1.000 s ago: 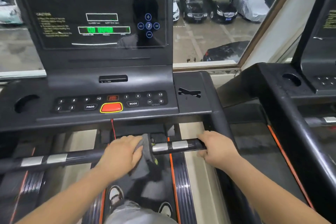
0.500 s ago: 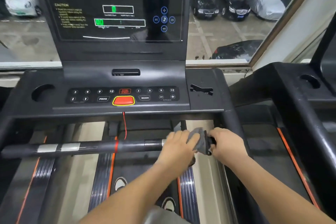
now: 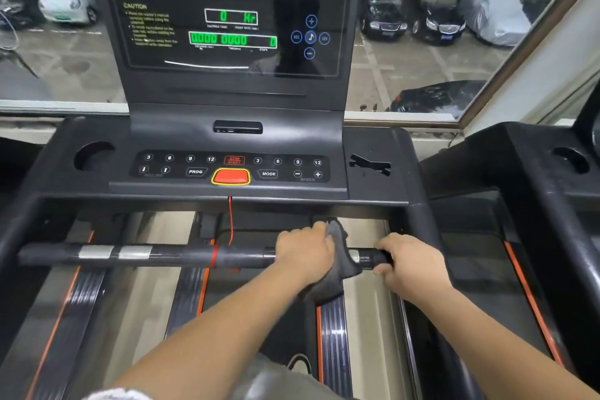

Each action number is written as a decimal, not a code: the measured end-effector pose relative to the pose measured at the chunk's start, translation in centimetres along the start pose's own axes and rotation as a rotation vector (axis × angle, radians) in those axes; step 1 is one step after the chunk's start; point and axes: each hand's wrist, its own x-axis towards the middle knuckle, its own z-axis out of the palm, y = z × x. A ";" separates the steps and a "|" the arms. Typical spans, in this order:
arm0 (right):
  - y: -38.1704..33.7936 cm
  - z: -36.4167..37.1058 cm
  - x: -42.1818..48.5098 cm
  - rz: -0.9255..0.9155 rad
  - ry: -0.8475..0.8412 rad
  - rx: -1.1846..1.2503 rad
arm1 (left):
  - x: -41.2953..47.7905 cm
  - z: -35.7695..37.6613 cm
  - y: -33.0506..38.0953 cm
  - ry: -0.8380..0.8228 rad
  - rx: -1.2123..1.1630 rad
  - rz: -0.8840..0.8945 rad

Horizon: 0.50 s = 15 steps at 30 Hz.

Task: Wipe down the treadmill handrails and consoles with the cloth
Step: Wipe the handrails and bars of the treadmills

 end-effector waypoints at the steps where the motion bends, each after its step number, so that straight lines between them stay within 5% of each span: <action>1: 0.0 0.0 0.0 0.001 -0.005 0.001 | -0.1 0.3 1.0 0.033 0.022 0.035; 8: 0.1 0.0 0.3 0.014 -0.014 -0.021 | -5.0 3.9 -4.8 0.412 -0.007 0.455; 11: -0.2 -0.5 0.2 0.027 -0.012 -0.030 | -4.7 2.8 -9.5 0.429 0.040 0.335; 15: -1.0 -1.1 0.1 0.045 -0.029 -0.036 | -4.6 2.1 -6.8 0.419 0.029 0.079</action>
